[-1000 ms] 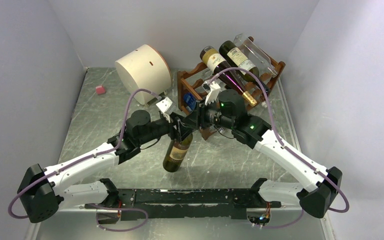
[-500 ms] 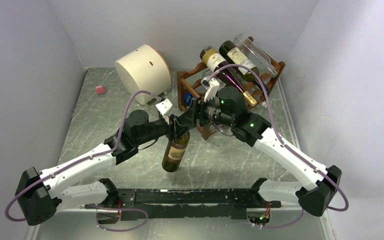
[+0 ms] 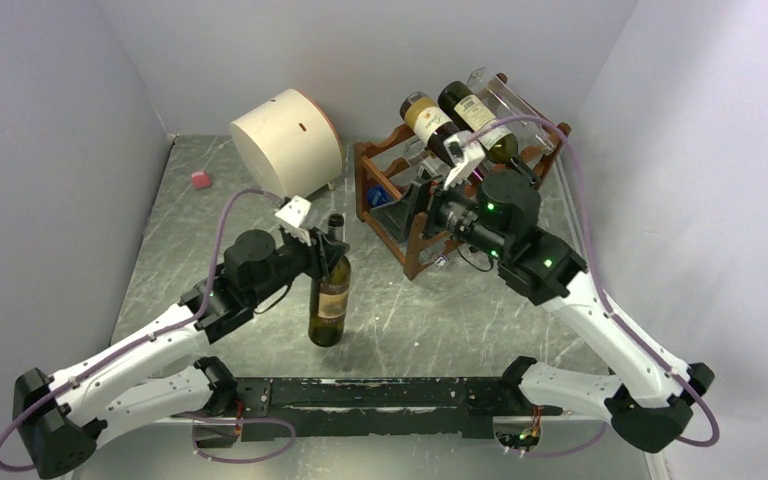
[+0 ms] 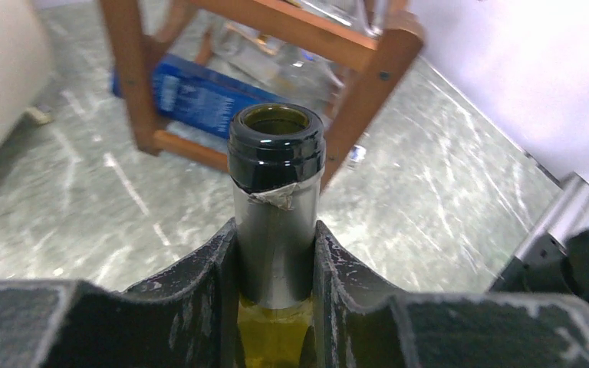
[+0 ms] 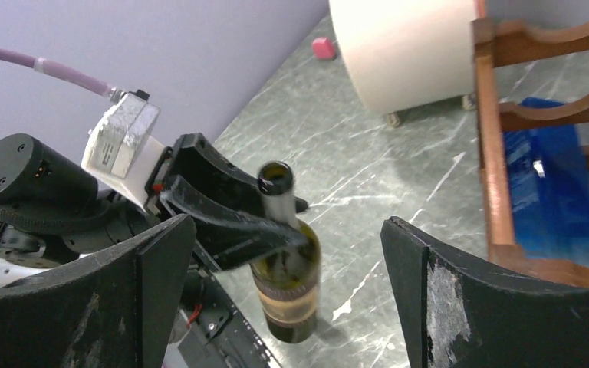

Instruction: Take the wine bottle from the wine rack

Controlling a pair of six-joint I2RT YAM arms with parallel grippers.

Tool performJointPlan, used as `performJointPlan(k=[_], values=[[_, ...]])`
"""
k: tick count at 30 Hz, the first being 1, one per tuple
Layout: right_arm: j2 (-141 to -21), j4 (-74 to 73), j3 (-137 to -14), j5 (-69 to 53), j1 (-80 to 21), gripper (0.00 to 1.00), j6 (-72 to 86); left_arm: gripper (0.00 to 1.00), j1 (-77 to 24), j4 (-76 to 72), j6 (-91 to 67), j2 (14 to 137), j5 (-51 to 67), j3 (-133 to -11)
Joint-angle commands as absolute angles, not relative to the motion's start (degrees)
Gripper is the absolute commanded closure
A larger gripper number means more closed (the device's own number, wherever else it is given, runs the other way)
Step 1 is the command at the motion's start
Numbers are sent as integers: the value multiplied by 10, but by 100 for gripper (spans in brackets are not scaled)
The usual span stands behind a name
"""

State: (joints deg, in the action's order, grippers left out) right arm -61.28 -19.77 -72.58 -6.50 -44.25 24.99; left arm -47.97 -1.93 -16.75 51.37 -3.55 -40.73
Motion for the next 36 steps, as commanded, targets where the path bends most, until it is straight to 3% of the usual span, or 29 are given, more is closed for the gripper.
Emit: performJointPlan(k=[1, 8, 16, 20, 29, 36], values=[[-567, -214, -725, 15, -441, 3, 228, 93, -449, -4, -192, 466, -139, -419], [-541, -223, -708, 37, -441, 2, 219, 93, -375, 2, -146, 450, -293, -435], [-524, -232, -705, 36, -440, 2, 225, 93, -259, -315, -7, 480, -385, -361], [-517, -235, -703, 34, -440, 2, 232, 93, -181, -450, 10, 546, -364, -351], [-515, -259, -715, 41, -441, 2, 234, 93, -19, -615, 36, 700, -196, -362], [-518, -267, -719, 51, -441, 2, 235, 93, 59, -705, 1, 730, -40, -316]])
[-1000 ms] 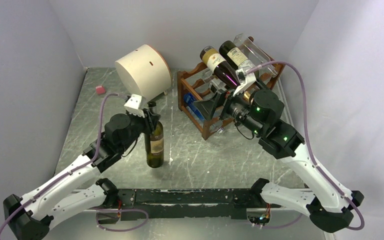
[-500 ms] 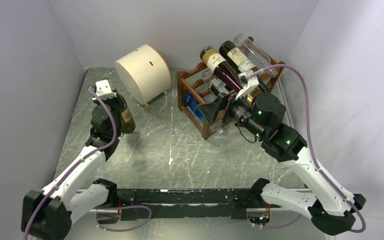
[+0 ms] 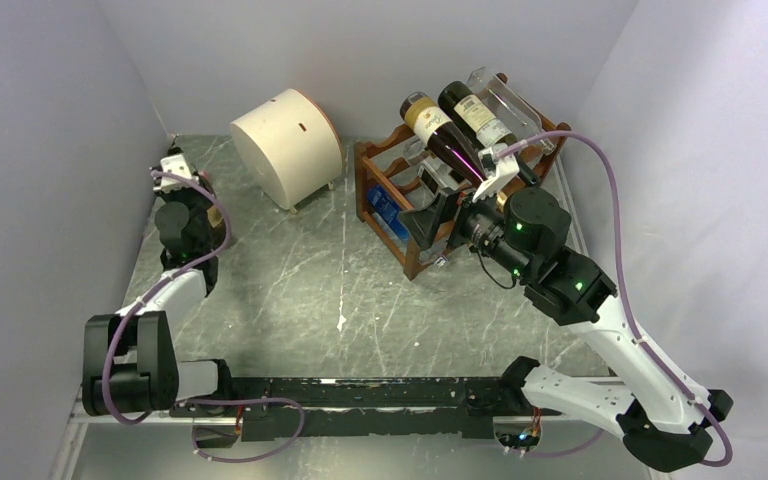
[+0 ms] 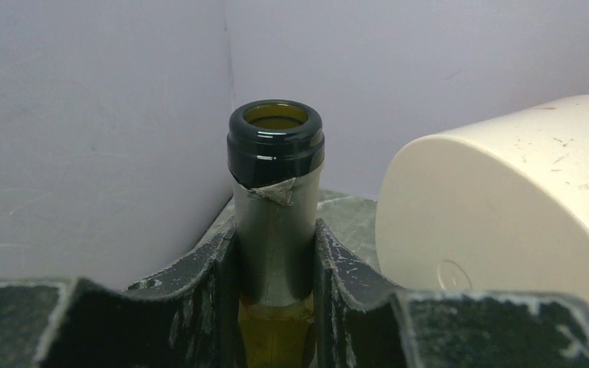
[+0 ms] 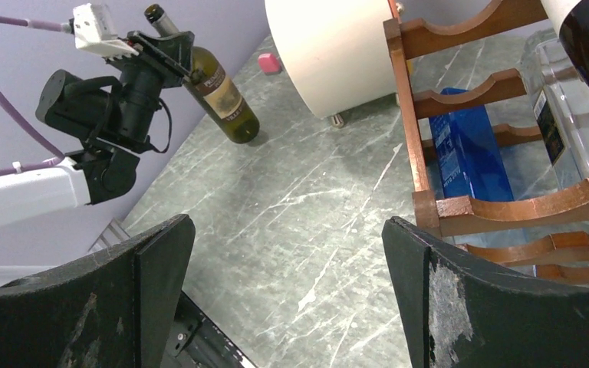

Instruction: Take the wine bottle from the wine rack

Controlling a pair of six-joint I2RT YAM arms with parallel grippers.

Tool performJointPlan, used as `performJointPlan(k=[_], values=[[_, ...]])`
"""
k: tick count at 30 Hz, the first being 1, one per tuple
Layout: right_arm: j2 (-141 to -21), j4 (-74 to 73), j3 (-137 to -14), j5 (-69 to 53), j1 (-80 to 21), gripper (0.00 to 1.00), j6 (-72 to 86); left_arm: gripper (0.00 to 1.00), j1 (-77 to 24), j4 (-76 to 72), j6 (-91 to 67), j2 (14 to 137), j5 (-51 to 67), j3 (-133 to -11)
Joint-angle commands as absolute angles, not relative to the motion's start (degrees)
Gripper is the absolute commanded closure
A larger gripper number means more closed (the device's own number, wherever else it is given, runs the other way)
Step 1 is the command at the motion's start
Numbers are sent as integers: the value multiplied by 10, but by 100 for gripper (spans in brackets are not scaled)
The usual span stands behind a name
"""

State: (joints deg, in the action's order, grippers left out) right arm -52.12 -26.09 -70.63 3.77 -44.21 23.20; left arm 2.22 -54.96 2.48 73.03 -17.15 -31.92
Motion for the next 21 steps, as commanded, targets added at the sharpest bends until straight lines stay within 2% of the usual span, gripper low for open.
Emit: performJointPlan(k=[1, 7, 13, 15, 16, 19, 20, 21], values=[[-519, -265, -717, 51, -441, 2, 236, 93, 68, -713, -6, 735, -11, -314], [-525, -260, -716, 43, -441, 2, 239, 93, 85, -772, -27, 779, 90, -295], [-515, -259, -711, 42, -441, 2, 242, 93, 85, -732, -16, 792, 41, -298], [-515, -261, -711, 40, -441, 2, 243, 89, 85, -714, -16, 798, 20, -303], [-514, -263, -713, 40, -441, 2, 243, 85, 85, -714, -18, 802, 11, -302], [-514, -265, -714, 40, -440, 2, 242, 64, 85, -720, -23, 806, -3, -299], [-514, -267, -714, 40, -441, 2, 242, 52, 85, -708, -24, 803, -7, -303], [-513, -267, -715, 40, -441, 2, 242, 28, 85, -693, -25, 799, -14, -309]])
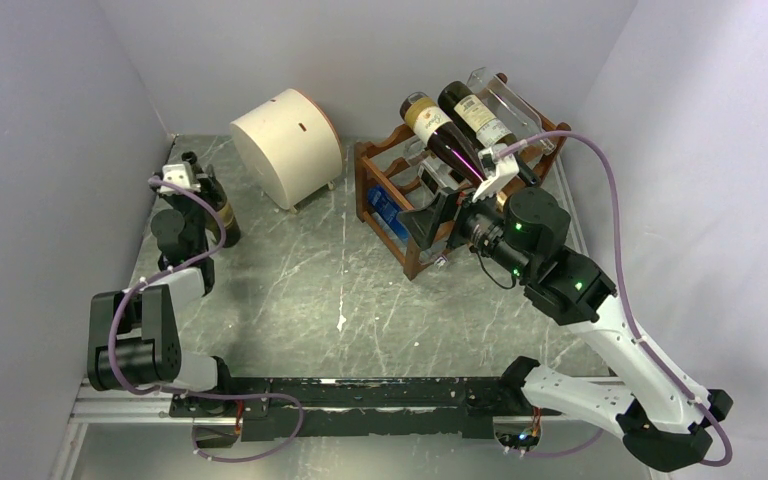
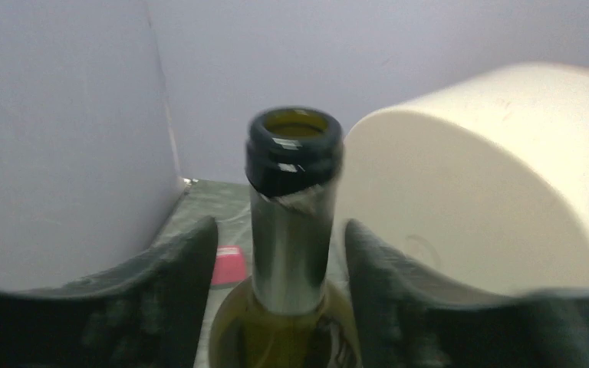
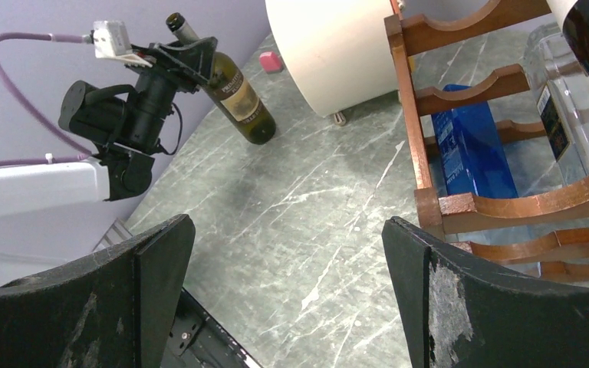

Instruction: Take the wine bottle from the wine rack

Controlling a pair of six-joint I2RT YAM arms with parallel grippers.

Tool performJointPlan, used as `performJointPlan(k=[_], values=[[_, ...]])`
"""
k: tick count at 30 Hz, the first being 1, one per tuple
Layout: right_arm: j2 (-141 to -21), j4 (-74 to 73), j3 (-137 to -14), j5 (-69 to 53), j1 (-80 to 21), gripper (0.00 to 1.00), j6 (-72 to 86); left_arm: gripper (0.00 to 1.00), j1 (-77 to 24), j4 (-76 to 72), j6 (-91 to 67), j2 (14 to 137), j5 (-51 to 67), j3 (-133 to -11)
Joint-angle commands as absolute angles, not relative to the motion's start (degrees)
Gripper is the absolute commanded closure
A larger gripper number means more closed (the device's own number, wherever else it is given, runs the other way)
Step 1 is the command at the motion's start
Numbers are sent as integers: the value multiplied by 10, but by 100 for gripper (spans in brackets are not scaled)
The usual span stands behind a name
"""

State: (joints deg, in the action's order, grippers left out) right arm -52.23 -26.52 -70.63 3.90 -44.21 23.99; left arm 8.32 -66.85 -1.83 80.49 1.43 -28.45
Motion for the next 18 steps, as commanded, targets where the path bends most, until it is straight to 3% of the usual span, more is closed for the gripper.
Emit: performJointPlan(k=[1, 2, 18], values=[[-513, -267, -715, 41, -441, 2, 242, 3, 85, -674, -30, 794, -26, -315], [-513, -267, -714, 41, -440, 2, 242, 0, 85, -662, -34, 789, -35, -319], [-539, -270, -722, 44, -440, 2, 228, 1, 44, -491, 3, 600, -145, -348]])
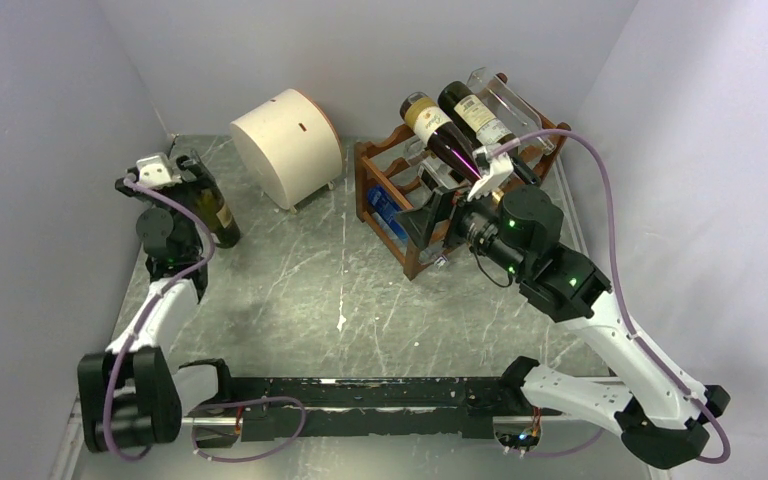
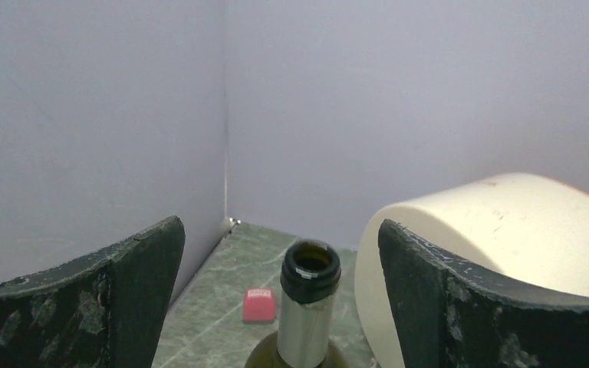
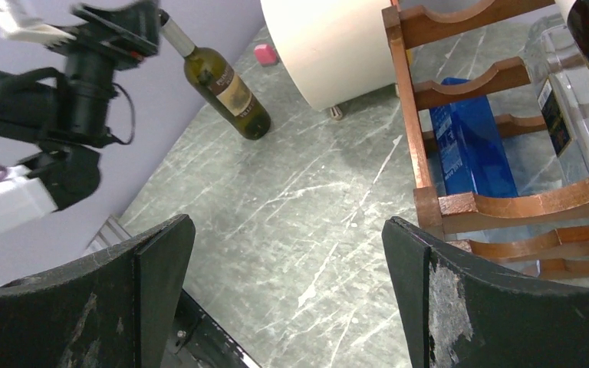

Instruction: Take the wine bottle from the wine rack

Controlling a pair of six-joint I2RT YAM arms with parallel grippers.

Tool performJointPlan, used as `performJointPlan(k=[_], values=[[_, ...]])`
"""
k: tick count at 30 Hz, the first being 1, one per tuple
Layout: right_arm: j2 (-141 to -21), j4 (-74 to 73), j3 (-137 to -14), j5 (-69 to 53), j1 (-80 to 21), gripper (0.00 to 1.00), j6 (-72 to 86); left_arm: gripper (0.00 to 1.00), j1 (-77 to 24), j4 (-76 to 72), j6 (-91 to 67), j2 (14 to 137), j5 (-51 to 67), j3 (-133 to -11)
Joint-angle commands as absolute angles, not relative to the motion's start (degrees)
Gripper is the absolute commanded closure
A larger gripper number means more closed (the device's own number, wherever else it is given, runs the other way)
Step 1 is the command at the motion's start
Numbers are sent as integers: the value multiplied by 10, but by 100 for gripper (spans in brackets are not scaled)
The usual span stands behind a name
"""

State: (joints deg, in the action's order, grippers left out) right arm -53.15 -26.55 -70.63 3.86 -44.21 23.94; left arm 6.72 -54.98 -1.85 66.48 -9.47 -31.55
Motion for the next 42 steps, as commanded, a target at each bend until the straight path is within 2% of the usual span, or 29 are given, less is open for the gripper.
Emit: performJointPlan(k=[1, 8, 17, 23, 29, 34, 38, 42], values=[[-543, -277, -725, 51, -441, 2, 223, 1, 33, -478, 14, 583, -159, -355], [-578, -337, -764, 150, -440, 2, 163, 1, -104, -396, 119, 493, -122, -398], [-683, -389, -846, 301, -415, 0, 80, 1, -280, -346, 85, 507, -50, -428], [-735, -369, -874, 162, -260, 1, 75, 1, -367, -340, 103, 504, -56, -431], [-760, -357, -872, 70, -180, 3, 56, 1, -401, -339, 97, 501, -61, -433], [-789, -339, -879, 5, -173, 6, -1, 1, -407, -340, 92, 502, -58, -432], [-840, -333, -912, 29, -172, 6, -30, 1, -407, -338, 89, 505, -58, -433], [-891, -361, -955, 52, -174, 11, -74, 1, -407, -341, 95, 507, -64, -431]])
